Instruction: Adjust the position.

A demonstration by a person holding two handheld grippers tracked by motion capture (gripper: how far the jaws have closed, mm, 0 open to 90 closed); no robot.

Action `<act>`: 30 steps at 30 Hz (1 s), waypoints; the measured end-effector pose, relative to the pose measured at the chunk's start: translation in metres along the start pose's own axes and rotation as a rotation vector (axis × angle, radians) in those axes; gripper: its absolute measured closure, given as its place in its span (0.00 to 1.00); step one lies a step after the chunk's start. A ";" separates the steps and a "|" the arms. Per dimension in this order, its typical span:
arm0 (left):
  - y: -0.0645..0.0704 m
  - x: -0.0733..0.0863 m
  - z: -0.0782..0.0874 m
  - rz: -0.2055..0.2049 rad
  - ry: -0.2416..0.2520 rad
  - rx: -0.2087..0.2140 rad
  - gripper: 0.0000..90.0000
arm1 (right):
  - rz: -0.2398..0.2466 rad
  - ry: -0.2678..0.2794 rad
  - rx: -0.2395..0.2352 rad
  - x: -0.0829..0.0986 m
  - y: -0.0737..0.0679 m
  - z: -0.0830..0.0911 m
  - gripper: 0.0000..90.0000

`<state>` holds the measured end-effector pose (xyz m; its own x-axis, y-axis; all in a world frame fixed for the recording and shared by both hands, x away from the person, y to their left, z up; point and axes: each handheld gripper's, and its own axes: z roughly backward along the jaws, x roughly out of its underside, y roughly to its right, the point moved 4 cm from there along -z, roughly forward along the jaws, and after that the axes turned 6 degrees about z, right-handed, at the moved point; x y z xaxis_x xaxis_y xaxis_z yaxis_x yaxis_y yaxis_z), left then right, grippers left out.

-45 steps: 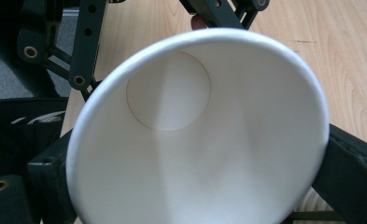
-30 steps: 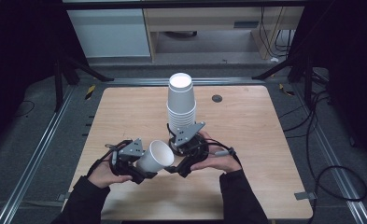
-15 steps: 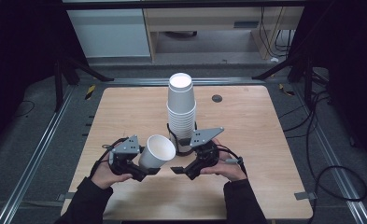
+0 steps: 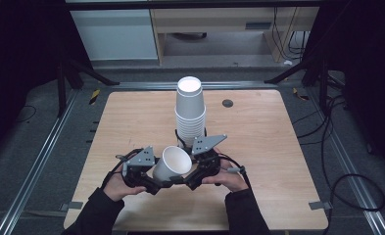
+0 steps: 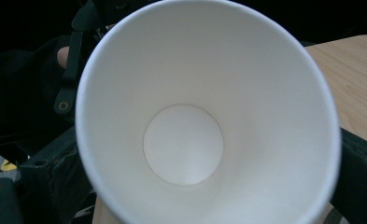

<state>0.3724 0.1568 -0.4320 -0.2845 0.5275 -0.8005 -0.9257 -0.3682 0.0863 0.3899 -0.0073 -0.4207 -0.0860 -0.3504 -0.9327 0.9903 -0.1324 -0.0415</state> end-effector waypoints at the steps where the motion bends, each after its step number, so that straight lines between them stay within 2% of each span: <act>1: 0.001 0.000 -0.001 -0.001 -0.001 0.005 0.25 | -0.002 0.001 -0.005 0.000 0.000 -0.002 0.03; 11: 0.004 0.001 -0.006 -0.024 -0.024 0.002 0.25 | 0.005 -0.019 -0.006 0.001 -0.002 -0.013 0.08; 18: 0.004 0.001 -0.005 -0.028 -0.024 0.000 0.25 | -0.004 -0.011 -0.013 0.002 -0.002 -0.012 0.13; 30: 0.004 0.000 -0.005 -0.042 -0.029 -0.008 0.24 | 0.008 -0.008 -0.009 0.002 -0.004 -0.011 0.16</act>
<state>0.3695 0.1517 -0.4348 -0.2526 0.5642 -0.7860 -0.9351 -0.3511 0.0486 0.3873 0.0023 -0.4263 -0.0793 -0.3585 -0.9302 0.9919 -0.1212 -0.0378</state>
